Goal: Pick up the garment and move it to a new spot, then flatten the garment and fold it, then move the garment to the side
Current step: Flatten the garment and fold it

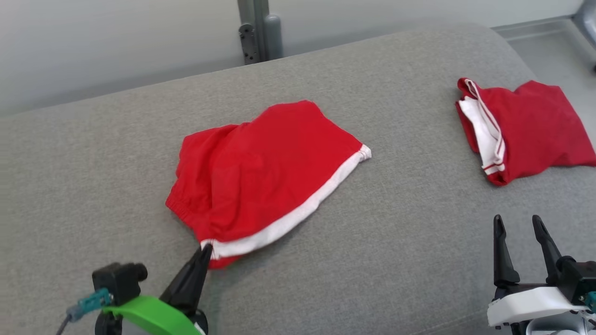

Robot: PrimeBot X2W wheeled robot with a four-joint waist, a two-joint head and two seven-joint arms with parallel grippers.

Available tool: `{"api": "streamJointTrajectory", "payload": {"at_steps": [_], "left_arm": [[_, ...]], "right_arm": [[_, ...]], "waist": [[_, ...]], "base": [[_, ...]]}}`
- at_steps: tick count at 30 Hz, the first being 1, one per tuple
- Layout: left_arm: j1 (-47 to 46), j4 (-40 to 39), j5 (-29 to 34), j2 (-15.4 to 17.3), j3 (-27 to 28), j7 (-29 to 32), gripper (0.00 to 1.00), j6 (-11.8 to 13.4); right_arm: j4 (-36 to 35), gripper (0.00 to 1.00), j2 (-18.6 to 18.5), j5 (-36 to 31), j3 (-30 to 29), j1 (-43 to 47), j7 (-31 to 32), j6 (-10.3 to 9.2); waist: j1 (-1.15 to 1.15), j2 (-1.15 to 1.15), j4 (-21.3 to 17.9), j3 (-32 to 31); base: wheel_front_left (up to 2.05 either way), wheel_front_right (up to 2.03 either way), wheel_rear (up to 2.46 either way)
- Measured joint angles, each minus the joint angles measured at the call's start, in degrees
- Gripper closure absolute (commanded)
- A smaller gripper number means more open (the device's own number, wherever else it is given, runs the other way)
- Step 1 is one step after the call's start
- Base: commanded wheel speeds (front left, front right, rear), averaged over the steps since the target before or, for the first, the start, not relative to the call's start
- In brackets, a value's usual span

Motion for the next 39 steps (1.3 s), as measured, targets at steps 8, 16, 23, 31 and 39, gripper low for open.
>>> {"api": "streamJointTrajectory", "payload": {"at_steps": [8,16,23,31,39], "left_arm": [[3.23,9.84,0.99,-1.31,-2.38,-11.85,0.55,-4.11],[2.38,19.49,5.60,-0.23,-2.86,-17.69,0.00,-4.71],[8.55,12.47,17.07,-4.11,10.95,-18.08,0.00,-1.67],[14.41,4.31,30.34,-13.35,20.64,-18.09,0.00,-2.45],[16.81,4.53,33.92,-16.13,22.32,-18.09,0.00,-4.47]], "right_arm": [[0.85,0.00,0.05,-2.18,0.73,0.53,0.00,0.00],[1.10,0.00,0.04,-3.77,0.08,0.82,0.00,0.00],[0.27,0.00,-0.62,-4.28,-3.00,1.88,0.00,0.00],[-0.55,0.00,-0.77,-4.89,-4.74,2.22,0.00,0.00],[1.15,0.00,-0.15,-4.97,-3.22,3.55,0.00,0.00]], "waist": [[0.00,0.00,7.35,-1.08],[0.00,0.00,13.46,-3.00],[0.00,0.00,15.68,-6.29],[0.00,0.00,16.78,-8.67],[0.00,0.00,16.19,-10.19]], "base": [[0.00,0.00,0.00],[0.00,0.00,0.00],[0.00,0.00,0.00],[0.00,0.00,0.00],[0.00,0.00,0.00]]}}
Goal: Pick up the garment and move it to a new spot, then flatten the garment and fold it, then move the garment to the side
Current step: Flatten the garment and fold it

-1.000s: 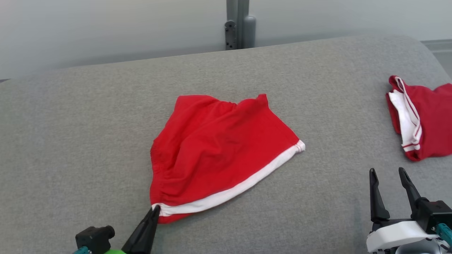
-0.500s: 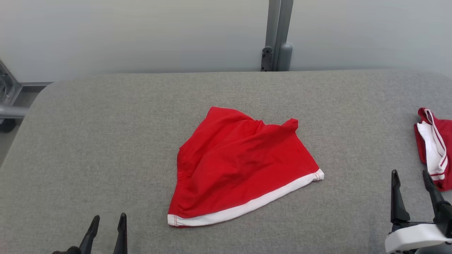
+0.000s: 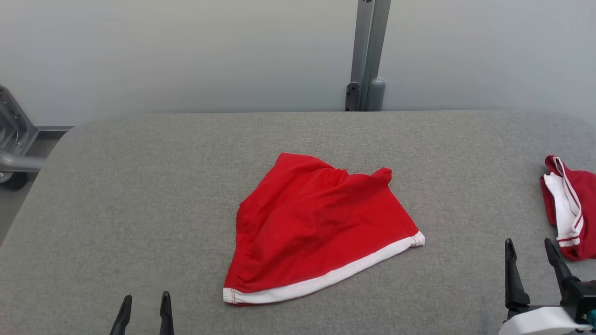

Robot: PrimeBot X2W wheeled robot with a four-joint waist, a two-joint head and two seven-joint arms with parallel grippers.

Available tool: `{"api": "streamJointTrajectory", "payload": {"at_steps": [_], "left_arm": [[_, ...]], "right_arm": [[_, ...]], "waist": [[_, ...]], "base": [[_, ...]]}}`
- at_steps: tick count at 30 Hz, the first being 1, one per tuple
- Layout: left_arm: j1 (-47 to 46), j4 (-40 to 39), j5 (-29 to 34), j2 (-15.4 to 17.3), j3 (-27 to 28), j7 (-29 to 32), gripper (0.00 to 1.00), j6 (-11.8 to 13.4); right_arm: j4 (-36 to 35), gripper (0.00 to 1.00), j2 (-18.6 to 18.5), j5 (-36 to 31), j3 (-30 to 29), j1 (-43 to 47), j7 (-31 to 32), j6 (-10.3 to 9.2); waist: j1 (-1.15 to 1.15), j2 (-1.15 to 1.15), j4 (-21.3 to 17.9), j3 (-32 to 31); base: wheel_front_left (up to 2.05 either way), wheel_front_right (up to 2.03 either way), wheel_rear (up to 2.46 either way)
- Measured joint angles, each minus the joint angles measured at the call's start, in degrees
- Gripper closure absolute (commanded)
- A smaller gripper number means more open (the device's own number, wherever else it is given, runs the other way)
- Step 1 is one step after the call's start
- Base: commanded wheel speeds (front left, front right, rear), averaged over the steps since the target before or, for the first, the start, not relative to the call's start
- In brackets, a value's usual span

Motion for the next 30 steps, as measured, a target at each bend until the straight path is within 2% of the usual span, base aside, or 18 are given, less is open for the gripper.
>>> {"api": "streamJointTrajectory", "payload": {"at_steps": [5,17,30], "left_arm": [[-0.96,0.26,0.16,-0.19,-2.07,0.00,0.00,-0.32],[-5.26,1.49,-1.31,2.55,-6.59,0.00,0.00,-0.34],[-8.66,7.14,-1.77,2.65,-5.72,0.00,0.00,-0.43]], "right_arm": [[0.76,0.00,0.11,0.22,2.15,-0.01,0.00,0.00],[1.77,0.00,0.13,2.20,5.64,-0.23,0.00,0.00],[2.79,0.00,0.14,2.41,7.40,-1.31,0.00,0.00]], "waist": [[0.00,0.00,-0.56,0.12],[0.00,0.00,-1.75,0.34],[0.00,0.00,-3.02,0.67]], "base": [[0.00,0.00,0.00],[0.00,0.00,0.00],[0.00,0.00,0.00]]}}
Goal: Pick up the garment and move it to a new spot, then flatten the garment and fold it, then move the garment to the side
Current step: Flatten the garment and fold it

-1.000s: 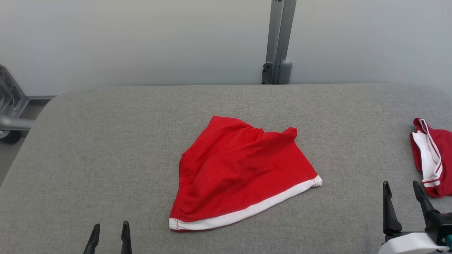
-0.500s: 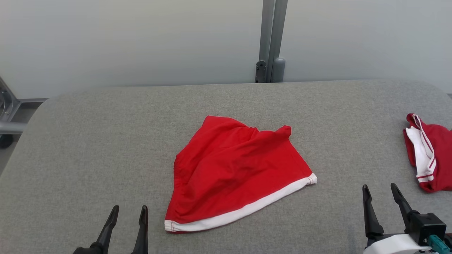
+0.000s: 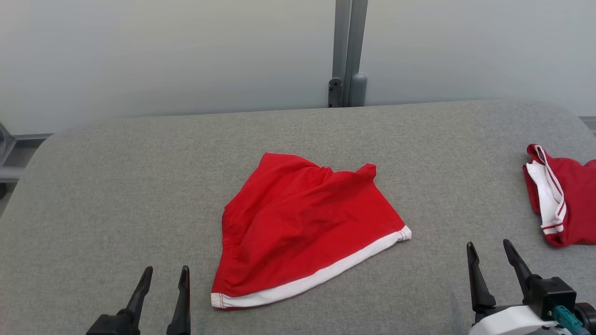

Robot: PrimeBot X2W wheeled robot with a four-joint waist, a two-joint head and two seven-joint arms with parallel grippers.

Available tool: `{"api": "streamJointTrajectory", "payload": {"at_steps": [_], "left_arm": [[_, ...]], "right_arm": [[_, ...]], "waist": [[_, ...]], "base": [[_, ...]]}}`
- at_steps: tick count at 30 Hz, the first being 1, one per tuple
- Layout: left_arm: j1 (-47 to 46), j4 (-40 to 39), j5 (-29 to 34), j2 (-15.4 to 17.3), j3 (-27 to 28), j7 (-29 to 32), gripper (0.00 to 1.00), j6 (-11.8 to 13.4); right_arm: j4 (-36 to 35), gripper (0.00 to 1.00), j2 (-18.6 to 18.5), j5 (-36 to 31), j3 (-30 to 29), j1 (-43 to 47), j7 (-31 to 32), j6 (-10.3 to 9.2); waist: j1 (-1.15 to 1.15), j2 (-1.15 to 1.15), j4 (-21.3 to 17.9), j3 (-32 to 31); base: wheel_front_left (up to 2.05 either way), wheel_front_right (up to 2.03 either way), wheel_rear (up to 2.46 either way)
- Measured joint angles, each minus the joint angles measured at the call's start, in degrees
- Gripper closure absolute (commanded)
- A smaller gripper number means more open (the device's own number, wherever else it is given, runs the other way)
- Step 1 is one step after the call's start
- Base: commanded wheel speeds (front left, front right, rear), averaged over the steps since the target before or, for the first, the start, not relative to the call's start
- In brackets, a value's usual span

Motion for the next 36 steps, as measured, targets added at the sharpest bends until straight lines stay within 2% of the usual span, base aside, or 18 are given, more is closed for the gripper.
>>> {"api": "streamJointTrajectory", "payload": {"at_steps": [7,11,15,19,23,36], "left_arm": [[-0.79,2.12,-0.52,0.34,-0.14,0.00,0.00,0.00],[-2.54,5.79,-2.33,3.69,-4.83,2.09,0.00,0.00],[-4.86,5.37,-6.10,7.14,-8.99,11.25,0.00,0.00],[-5.72,2.83,-10.89,8.12,-10.96,18.81,0.00,0.00],[-6.00,0.94,-15.04,8.06,-13.08,24.70,0.00,0.00],[-9.62,1.67,-18.82,9.27,-17.50,26.89,0.00,0.00]], "right_arm": [[0.24,0.00,-0.02,2.11,1.21,-1.41,0.00,0.00],[4.72,0.00,-0.44,3.88,4.91,-5.54,0.00,0.00],[11.71,0.00,-4.19,7.42,11.50,-12.96,9.23,-0.01],[16.85,0.00,-5.92,10.90,16.59,-19.83,18.86,0.01],[22.38,0.00,-6.75,12.02,18.33,-24.64,23.43,0.01],[32.71,0.00,-5.73,11.96,18.69,-30.07,21.49,0.00]], "waist": [[0.00,0.00,-0.39,0.28],[0.00,0.00,-0.29,0.71],[0.00,0.00,-0.09,1.49],[0.00,0.00,0.27,2.64],[0.00,0.00,0.88,4.11],[0.00,0.00,3.03,8.20]], "base": [[0.00,0.00,0.00],[0.00,0.00,0.00],[0.00,0.00,0.00],[0.00,0.00,0.00],[0.00,0.00,0.00],[0.00,0.00,0.00]]}}
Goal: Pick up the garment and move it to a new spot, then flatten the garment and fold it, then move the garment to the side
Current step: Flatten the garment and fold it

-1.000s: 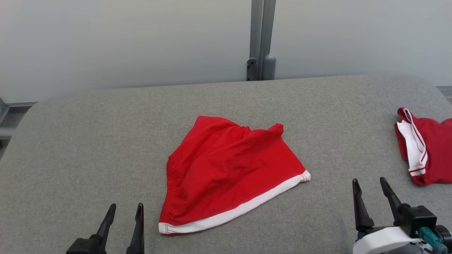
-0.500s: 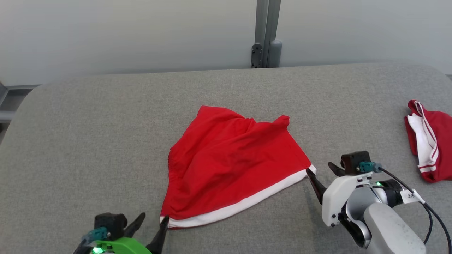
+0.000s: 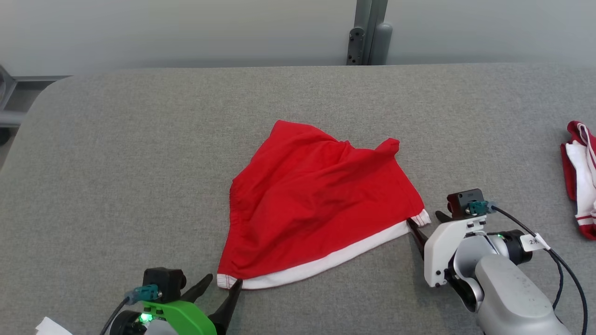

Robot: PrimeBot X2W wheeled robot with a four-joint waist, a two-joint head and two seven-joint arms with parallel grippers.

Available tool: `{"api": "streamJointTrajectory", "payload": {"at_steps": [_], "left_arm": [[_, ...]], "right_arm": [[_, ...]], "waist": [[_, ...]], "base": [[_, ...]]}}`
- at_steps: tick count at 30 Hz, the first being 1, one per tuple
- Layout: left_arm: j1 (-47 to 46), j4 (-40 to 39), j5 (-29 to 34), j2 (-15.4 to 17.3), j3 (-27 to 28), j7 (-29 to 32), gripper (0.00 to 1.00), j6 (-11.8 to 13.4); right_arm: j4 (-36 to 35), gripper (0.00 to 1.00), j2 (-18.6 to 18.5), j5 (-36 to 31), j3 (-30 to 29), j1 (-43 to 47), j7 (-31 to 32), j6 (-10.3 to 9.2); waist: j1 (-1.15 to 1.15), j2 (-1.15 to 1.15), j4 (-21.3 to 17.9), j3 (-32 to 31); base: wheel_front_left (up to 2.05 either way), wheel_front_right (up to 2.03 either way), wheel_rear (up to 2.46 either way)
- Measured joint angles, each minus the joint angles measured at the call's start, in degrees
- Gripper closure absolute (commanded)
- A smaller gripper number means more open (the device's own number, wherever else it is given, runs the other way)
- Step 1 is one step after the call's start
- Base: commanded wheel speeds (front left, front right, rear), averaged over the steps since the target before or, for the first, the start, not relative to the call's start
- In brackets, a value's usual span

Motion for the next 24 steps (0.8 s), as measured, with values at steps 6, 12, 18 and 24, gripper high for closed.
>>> {"api": "streamJointTrajectory", "payload": {"at_steps": [6,12,18,24], "left_arm": [[-0.75,2.00,-0.53,0.03,-0.37,-0.59,0.00,0.00],[-2.74,5.35,-0.68,-0.45,-1.14,-1.32,0.00,0.01],[-4.77,7.87,-2.31,0.05,-4.80,-0.51,1.00,0.01],[-3.54,2.59,-6.44,2.11,-5.78,-0.78,1.00,0.01]], "right_arm": [[2.12,0.00,0.15,1.21,1.96,-1.53,-1.01,0.00],[3.41,0.00,0.04,2.33,4.66,-3.36,-1.48,-0.02],[3.19,1.00,-0.40,7.03,9.45,-3.96,-1.97,-0.02],[-3.91,1.00,-2.41,16.42,10.99,-1.73,-5.75,-0.01]], "waist": [[0.00,0.00,-0.37,0.57],[0.00,0.00,-0.32,1.57],[0.00,0.00,-0.35,1.75],[0.00,0.00,-1.66,0.23]], "base": [[0.00,0.00,0.00],[0.00,0.00,0.00],[0.00,0.00,0.00],[0.00,0.00,0.00]]}}
